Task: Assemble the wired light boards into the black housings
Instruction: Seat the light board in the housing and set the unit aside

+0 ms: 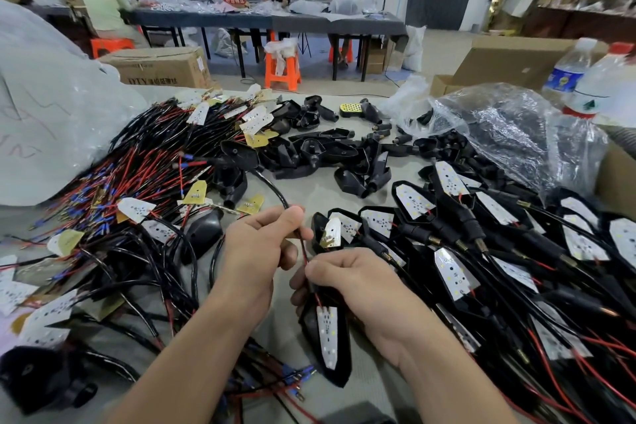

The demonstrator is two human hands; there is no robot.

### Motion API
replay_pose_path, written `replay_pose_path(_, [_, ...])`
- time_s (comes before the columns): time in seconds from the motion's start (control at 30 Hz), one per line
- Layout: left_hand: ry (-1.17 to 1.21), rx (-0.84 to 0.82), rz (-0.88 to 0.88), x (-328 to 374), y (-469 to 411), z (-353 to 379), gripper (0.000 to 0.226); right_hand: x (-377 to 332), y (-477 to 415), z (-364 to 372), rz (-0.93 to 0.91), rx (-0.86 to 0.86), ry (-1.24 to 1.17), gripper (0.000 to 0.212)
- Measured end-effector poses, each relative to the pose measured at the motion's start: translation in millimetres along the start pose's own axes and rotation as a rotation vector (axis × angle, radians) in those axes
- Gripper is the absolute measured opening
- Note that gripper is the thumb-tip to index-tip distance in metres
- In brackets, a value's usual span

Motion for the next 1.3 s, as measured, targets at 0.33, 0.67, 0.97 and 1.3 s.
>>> replay_pose_path(0.33, [-0.176,-0.220,-0.224,-7.3,7.8,12.2,0.014,4.5,-5.2,1.9,0.035,0.094,-0.221,0.016])
replay_pose_path(0.67, [-0.523,-0.233,-0.054,-1.9,14.8,18.2,0.009,-16.3,-21.3,-30.3,-0.076,0.354,-0.219,0.011])
replay_pose_path(0.97, [-0.597,-0.152,-0.069,-7.1,9.3,7.6,0.023,-93.1,-79.7,-17.1,-0.192,0.308,0.145,0.013])
replay_pose_path(1.3, [-0.766,-0.282,-0.092,-14.9,5.1,10.0,0.018,-117.9,-105.9,-9.9,-0.219,0.227,0.206,0.016])
Point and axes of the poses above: each hand's wrist, its own y-axis away from the middle knuckle, its own z-axis out of the palm, x = y × z, the point moved 5 cm from there along -y, towards the middle knuckle, and after that the axes turned 5 degrees about y, right-handed, at the moved point
